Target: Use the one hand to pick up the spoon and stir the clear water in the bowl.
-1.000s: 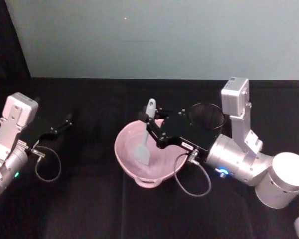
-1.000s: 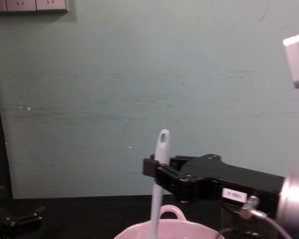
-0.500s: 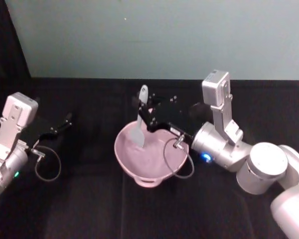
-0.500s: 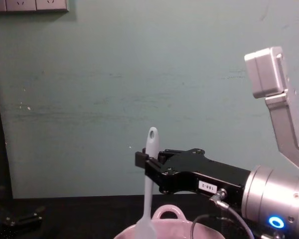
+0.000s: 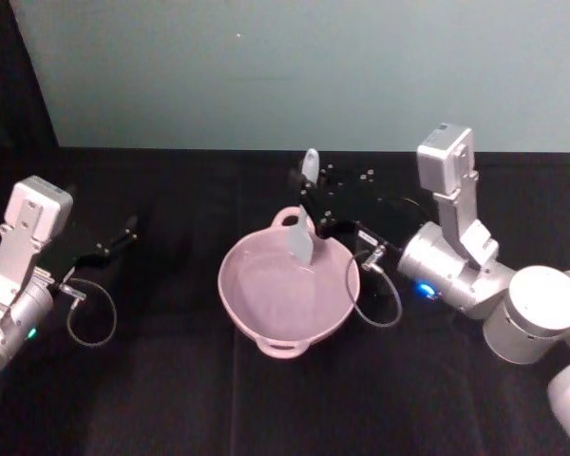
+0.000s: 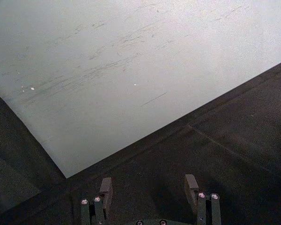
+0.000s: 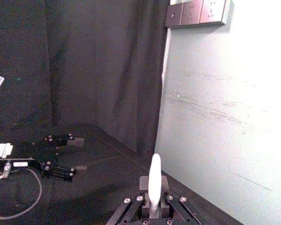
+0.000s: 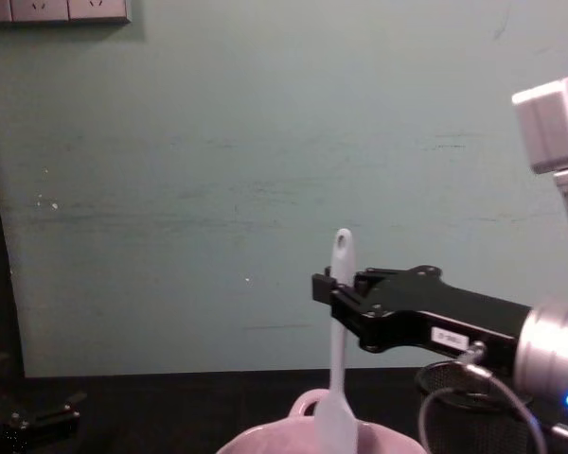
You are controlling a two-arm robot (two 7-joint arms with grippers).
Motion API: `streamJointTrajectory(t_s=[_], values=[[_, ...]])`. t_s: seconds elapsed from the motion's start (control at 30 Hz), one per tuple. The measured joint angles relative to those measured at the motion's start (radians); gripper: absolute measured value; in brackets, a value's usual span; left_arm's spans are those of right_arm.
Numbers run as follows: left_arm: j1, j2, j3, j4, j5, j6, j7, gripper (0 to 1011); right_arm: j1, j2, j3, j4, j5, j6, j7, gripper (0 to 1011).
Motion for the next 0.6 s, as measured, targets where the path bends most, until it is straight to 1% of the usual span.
streamJointTrajectory(t_s=[0.03,0.2,0.3,0.5,0.6], values=[[0.000,0.000,0.000,0.000,0.000,0.000,0.000,1011,-0.014,0.016,0.009,-0.024,0.000,0.012,0.001,114],[0.000,0.000,0.000,0.000,0.000,0.000,0.000,1011,-0.044,0.044,0.021,-0.067,0.008,0.039,0.010,114],[0.000,0.000,0.000,0.000,0.000,0.000,0.000,1011,-0.066,0.061,0.025,-0.098,0.024,0.058,0.022,114],[0.000,0.000,0.000,0.000,0.000,0.000,0.000,1011,-0.107,0.083,0.020,-0.159,0.063,0.089,0.048,114],[0.000,0.000,0.000,0.000,0.000,0.000,0.000,1011,-0.116,0.088,0.014,-0.176,0.073,0.094,0.055,114]])
